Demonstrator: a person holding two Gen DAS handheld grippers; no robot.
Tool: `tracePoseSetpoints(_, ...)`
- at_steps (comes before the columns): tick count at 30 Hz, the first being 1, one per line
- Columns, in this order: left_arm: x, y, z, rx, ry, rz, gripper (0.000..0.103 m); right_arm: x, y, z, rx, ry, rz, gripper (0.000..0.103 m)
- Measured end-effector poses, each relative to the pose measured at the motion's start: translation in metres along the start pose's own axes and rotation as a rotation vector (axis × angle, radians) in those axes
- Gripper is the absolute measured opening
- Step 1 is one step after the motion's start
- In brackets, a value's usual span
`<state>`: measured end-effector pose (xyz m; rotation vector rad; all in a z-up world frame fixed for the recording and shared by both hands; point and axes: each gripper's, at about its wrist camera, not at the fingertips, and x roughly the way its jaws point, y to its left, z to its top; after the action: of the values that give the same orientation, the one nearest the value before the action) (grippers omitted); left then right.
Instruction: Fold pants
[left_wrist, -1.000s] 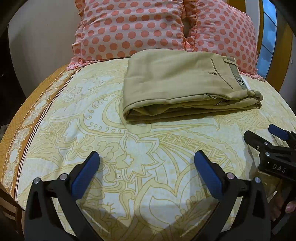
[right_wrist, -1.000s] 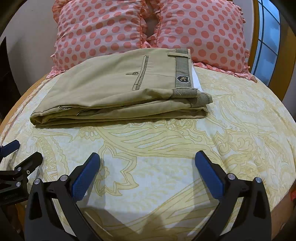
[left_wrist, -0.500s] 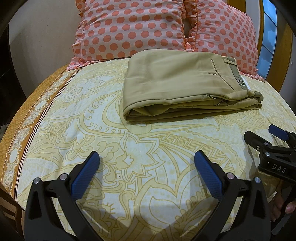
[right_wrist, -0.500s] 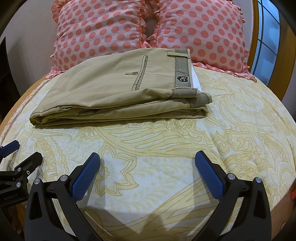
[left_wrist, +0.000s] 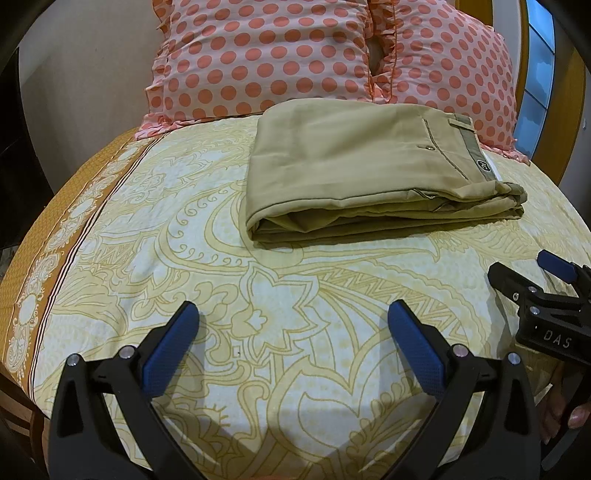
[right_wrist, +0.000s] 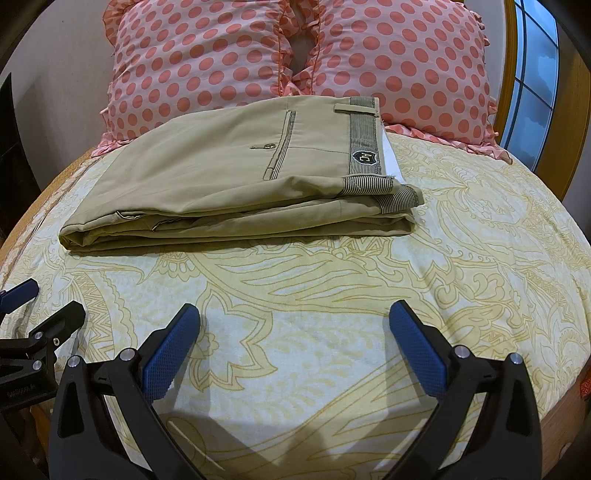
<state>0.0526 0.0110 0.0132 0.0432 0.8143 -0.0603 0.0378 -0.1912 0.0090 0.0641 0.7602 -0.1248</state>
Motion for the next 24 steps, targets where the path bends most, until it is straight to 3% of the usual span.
tracePoseSetpoints(24, -0.0001, -0.0021, 0.0002, -0.003, 0.0, 0.002, 0.101, 0.0, 0.0002, 0.0, 0.001, 0.0, -0.002, 0.102)
